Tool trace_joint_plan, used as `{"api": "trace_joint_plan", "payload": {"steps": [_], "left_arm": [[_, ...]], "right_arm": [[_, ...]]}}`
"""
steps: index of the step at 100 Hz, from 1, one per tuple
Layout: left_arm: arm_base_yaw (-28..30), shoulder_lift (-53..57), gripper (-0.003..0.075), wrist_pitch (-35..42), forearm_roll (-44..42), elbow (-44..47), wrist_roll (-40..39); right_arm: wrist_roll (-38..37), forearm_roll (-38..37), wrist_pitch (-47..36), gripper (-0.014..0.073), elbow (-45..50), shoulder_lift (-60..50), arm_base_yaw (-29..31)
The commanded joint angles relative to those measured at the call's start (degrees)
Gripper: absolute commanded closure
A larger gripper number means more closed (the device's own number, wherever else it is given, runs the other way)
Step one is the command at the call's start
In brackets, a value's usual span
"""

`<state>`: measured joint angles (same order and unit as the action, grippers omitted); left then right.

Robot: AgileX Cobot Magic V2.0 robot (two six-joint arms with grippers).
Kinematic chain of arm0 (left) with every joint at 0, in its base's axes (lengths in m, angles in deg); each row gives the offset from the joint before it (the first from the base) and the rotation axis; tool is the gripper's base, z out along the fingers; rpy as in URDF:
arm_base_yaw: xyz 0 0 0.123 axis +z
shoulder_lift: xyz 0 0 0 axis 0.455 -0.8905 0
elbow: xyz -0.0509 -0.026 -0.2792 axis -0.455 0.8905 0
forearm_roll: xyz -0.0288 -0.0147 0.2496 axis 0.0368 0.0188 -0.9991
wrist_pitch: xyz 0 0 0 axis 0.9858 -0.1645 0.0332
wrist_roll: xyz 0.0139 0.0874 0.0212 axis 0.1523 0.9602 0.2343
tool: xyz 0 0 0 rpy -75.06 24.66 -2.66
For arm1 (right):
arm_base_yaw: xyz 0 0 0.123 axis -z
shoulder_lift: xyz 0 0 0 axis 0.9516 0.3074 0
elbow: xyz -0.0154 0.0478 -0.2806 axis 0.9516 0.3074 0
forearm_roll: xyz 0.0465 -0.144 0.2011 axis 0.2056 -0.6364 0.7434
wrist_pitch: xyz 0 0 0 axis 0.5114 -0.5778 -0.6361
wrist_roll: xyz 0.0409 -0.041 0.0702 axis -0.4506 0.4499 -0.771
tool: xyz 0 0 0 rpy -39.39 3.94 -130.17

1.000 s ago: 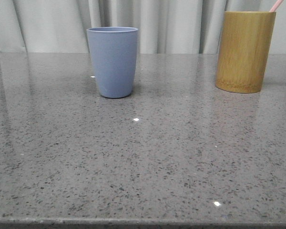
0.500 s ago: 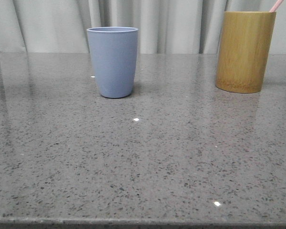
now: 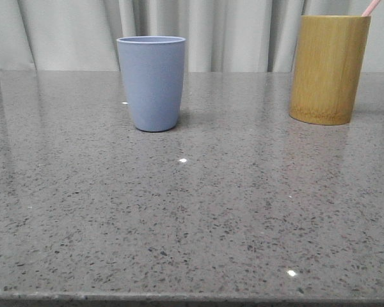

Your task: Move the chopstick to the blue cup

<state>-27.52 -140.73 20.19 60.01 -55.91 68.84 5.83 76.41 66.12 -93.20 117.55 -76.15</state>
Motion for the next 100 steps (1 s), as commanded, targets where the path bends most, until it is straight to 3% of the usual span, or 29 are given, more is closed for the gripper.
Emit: {"api": "trace_joint_plan", "payload": {"steps": [1,37,66,100], "left_arm": [[0.2,4.1,0.0348,4.6,1.0,2.7,-1.2],[0.2,8.7,0.0352,5.5,1.0,6.3,-1.2],[0.2,8.7,0.0352,5.5,1.0,6.3,-1.2],[0.2,8.7,0.0352,5.5,1.0,6.3,-1.2]], "right_arm": [[0.2,0.1,-4.5,0.0063,-1.9,0.7,0.1],[0.2,0.6,-6.2,0.0063,-1.9,0.7,0.1],[0.2,5.9,-19.7,0.0064,-1.9,4.4,0.0],[1.3,6.1,-33.2,0.0064,-1.1,15.8,-0.1]]}}
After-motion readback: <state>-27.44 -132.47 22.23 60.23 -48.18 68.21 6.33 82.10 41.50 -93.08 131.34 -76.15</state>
